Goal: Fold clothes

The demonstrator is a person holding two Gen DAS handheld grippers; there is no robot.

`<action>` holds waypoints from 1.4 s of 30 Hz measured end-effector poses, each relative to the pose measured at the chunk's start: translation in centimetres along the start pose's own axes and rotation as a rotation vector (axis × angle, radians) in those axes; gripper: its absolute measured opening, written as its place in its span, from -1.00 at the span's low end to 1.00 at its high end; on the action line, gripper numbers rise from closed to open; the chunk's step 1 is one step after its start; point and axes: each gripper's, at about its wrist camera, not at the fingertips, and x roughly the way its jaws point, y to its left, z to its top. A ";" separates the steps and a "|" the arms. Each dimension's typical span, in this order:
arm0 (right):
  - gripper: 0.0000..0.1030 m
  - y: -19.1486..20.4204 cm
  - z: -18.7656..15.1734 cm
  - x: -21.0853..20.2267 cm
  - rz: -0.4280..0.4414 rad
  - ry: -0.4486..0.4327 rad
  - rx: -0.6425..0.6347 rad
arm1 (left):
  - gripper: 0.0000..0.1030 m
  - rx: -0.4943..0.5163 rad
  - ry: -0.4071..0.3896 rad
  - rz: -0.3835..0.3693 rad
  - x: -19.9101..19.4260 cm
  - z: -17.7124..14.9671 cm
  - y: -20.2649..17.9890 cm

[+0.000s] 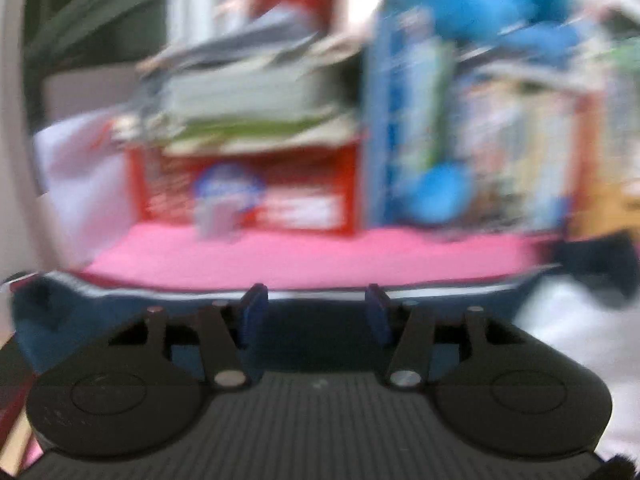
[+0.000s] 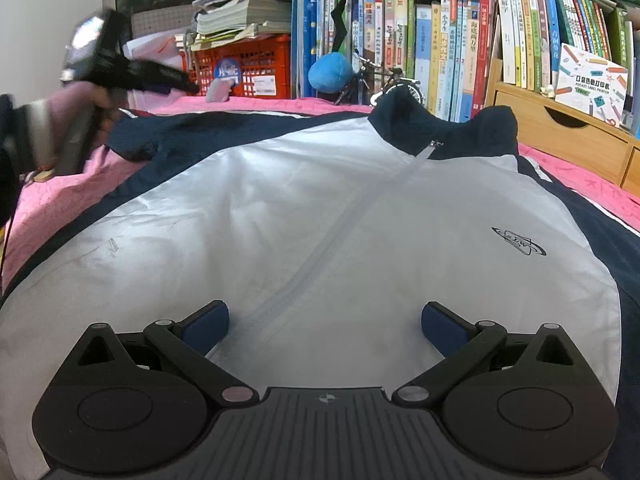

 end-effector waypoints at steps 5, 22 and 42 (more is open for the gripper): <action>1.00 0.1 0.0 0.0 -0.001 0.000 0.001 | 0.14 0.156 0.066 -0.267 -3.8 -2.5 -5.4; 1.00 0.0 0.1 0.0 -0.003 0.000 0.002 | 0.43 0.245 0.143 0.028 0.9 -5.5 -1.9; 1.00 0.0 0.0 -0.1 -0.004 0.000 0.003 | 0.24 0.025 0.086 -0.194 -5.5 -3.5 1.3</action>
